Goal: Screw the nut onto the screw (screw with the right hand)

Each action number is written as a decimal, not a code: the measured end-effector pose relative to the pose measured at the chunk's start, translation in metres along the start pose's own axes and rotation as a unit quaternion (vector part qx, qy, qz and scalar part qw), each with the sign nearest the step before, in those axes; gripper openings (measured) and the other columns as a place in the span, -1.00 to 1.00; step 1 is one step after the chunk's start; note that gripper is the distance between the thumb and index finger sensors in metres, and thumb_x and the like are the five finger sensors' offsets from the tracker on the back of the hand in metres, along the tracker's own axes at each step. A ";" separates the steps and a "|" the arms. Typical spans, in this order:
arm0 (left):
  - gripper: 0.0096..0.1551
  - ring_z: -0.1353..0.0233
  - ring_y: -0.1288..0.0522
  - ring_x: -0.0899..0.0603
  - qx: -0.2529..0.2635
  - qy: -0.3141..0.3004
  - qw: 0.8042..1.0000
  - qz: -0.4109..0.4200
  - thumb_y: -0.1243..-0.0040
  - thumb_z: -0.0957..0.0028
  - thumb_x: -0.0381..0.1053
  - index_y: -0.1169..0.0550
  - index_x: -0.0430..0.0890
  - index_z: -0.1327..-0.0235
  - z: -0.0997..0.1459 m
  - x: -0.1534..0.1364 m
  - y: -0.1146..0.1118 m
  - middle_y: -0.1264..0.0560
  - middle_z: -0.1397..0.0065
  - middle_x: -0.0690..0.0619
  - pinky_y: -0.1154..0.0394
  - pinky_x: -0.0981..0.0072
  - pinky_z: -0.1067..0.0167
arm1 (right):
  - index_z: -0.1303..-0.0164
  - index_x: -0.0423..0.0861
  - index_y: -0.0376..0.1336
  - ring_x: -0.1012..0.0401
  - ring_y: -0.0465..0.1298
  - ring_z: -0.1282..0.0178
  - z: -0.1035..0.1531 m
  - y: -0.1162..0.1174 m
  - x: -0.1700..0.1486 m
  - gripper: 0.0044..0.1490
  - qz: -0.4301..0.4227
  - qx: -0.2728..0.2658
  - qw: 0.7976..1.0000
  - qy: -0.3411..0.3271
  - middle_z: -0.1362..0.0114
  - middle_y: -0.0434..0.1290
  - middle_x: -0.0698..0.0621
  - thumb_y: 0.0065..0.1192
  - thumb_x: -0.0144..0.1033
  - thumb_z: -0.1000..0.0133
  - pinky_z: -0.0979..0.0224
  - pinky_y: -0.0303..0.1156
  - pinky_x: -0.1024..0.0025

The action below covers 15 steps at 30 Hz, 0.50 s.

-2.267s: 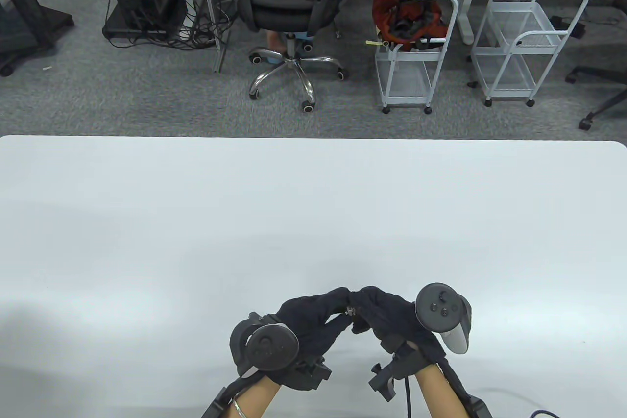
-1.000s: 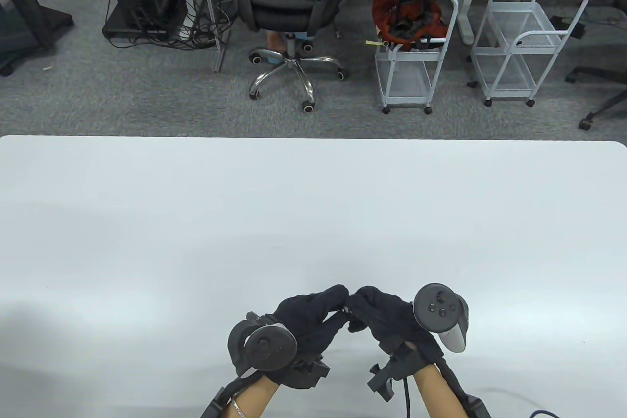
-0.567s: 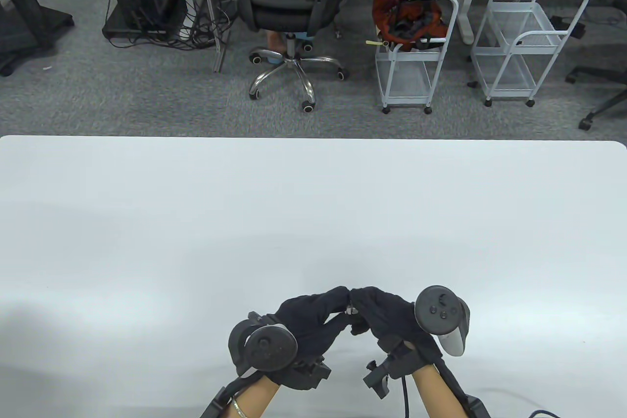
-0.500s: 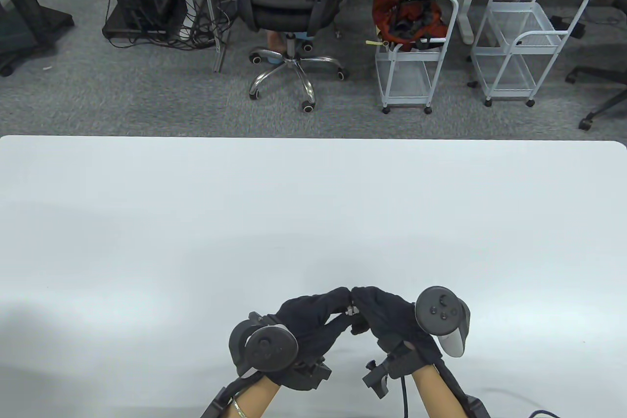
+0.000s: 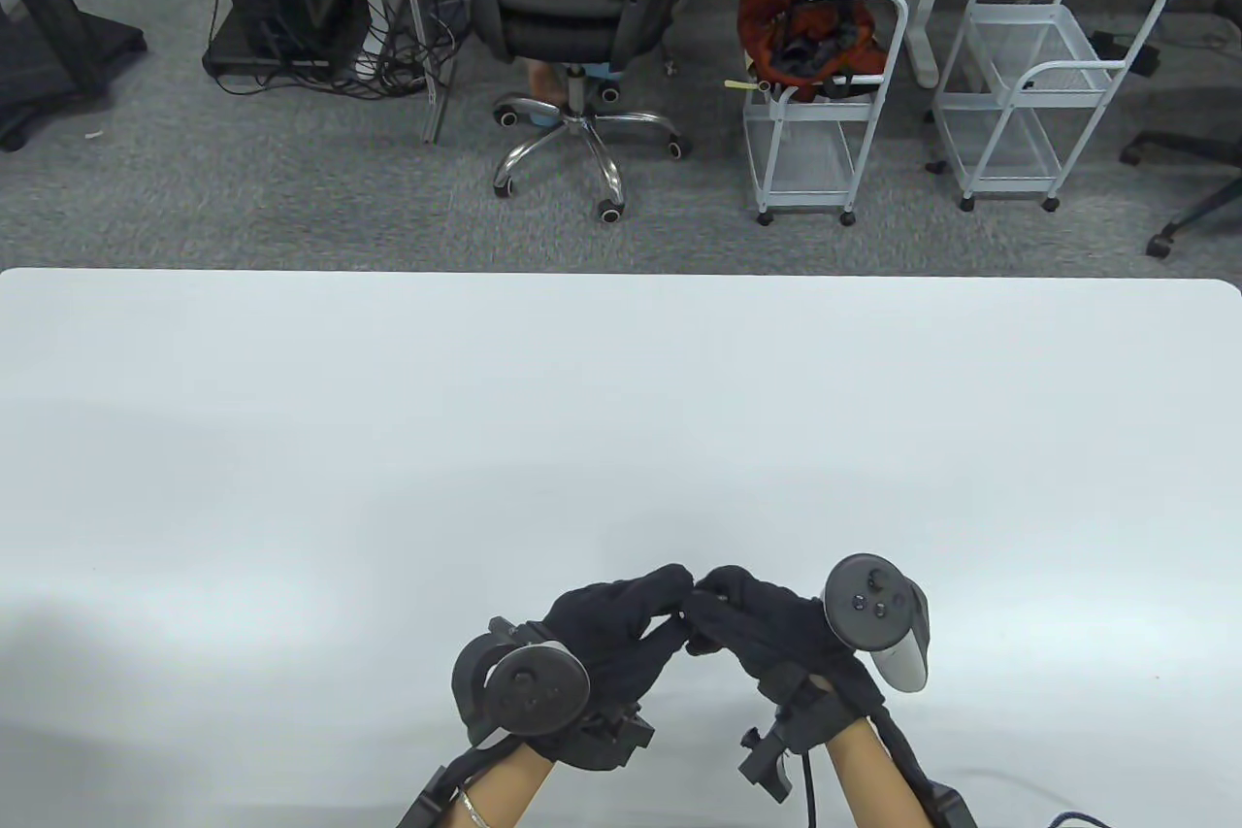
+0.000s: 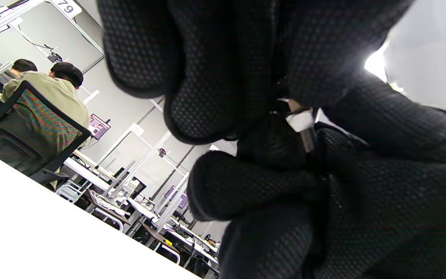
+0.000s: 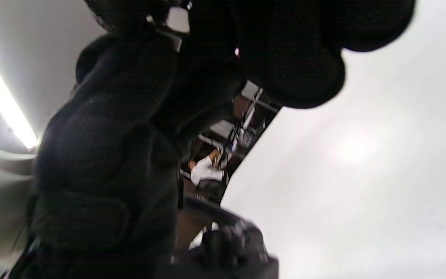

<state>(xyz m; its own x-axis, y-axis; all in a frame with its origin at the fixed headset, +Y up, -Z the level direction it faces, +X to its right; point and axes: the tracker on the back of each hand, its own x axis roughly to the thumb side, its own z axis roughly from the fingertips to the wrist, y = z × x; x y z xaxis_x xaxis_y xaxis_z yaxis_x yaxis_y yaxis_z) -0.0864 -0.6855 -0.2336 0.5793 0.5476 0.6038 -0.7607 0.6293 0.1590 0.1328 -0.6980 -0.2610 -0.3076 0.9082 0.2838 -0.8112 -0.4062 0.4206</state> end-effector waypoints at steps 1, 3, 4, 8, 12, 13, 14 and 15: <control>-0.54 0.02 -0.78 0.07 0.001 0.000 1.000 0.003 -0.35 0.08 0.13 -0.67 0.01 -0.05 0.000 0.000 0.000 -0.79 -0.04 0.18 -0.66 0.26 -0.06 | -0.06 -0.36 0.32 -0.04 0.67 0.07 0.000 -0.001 0.000 -0.39 0.010 -0.031 0.999 -0.011 -0.13 0.56 -0.34 0.06 -0.02 -0.30 -0.07 0.46 -0.04; -0.54 0.01 -0.78 0.08 -0.002 -0.006 1.000 0.008 -0.35 0.08 0.14 -0.67 0.01 -0.05 0.000 0.001 -0.001 -0.79 -0.03 0.18 -0.66 0.27 -0.07 | 0.14 -0.32 0.42 0.02 0.70 0.27 0.001 -0.001 0.000 -0.40 0.013 -0.091 0.996 -0.010 0.06 0.64 -0.28 -0.03 -0.02 -0.31 0.06 0.51 0.01; -0.53 0.01 -0.78 0.08 -0.003 -0.006 1.000 0.013 -0.36 0.08 0.14 -0.67 0.01 -0.05 0.000 0.002 -0.002 -0.79 -0.03 0.18 -0.66 0.27 -0.07 | 0.20 -0.31 0.44 0.03 0.71 0.32 0.002 0.000 0.000 -0.40 0.011 -0.106 0.994 -0.011 0.11 0.66 -0.27 -0.04 -0.04 -0.31 0.10 0.51 0.01; -0.54 0.01 -0.78 0.07 -0.002 0.001 1.000 0.003 -0.36 0.08 0.14 -0.67 0.02 -0.06 0.000 0.001 -0.001 -0.79 -0.04 0.18 -0.66 0.26 -0.07 | 0.05 -0.36 0.39 -0.05 0.69 0.18 0.001 -0.001 0.000 -0.36 -0.001 -0.059 0.998 -0.005 -0.03 0.61 -0.35 -0.01 0.00 -0.30 0.01 0.48 -0.04; -0.54 0.02 -0.78 0.07 0.002 0.000 1.000 0.005 -0.35 0.08 0.13 -0.67 0.00 -0.06 0.000 0.002 0.001 -0.80 -0.03 0.17 -0.66 0.26 -0.06 | -0.04 -0.35 0.33 -0.03 0.67 0.10 0.000 -0.001 0.001 -0.39 0.013 -0.033 0.999 -0.017 -0.10 0.57 -0.33 0.08 -0.01 -0.29 -0.05 0.47 -0.04; -0.53 0.01 -0.78 0.07 0.003 -0.001 1.000 0.006 -0.35 0.08 0.13 -0.67 0.00 -0.06 0.000 0.003 0.001 -0.79 -0.04 0.17 -0.66 0.26 -0.07 | 0.05 -0.34 0.38 0.00 0.70 0.19 0.000 -0.001 0.001 -0.39 0.014 -0.064 0.998 -0.019 -0.01 0.62 -0.29 0.04 0.00 -0.29 0.01 0.49 -0.01; -0.53 0.01 -0.78 0.07 0.000 -0.004 1.000 0.011 -0.35 0.08 0.14 -0.67 0.01 -0.06 -0.001 0.003 0.000 -0.79 -0.04 0.18 -0.66 0.26 -0.07 | 0.15 -0.30 0.42 0.03 0.71 0.29 0.001 -0.001 0.001 -0.40 0.013 -0.086 0.996 -0.009 0.08 0.65 -0.25 -0.04 -0.01 -0.31 0.07 0.51 0.03; -0.53 0.01 -0.78 0.07 -0.001 -0.002 1.000 0.017 -0.35 0.08 0.13 -0.67 0.01 -0.06 0.000 0.003 0.000 -0.79 -0.04 0.18 -0.66 0.26 -0.07 | 0.21 -0.31 0.44 0.04 0.71 0.33 0.002 0.000 0.000 -0.40 0.005 -0.105 0.994 -0.010 0.13 0.67 -0.26 -0.05 -0.04 -0.31 0.11 0.52 0.02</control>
<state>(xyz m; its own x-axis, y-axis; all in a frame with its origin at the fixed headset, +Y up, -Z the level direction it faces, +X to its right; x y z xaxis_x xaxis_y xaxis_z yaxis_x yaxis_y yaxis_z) -0.0840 -0.6839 -0.2319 0.5521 0.5670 0.6113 -0.7792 0.6118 0.1363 0.1335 -0.6979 -0.2592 -0.3078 0.9010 0.3057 -0.8945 -0.3836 0.2298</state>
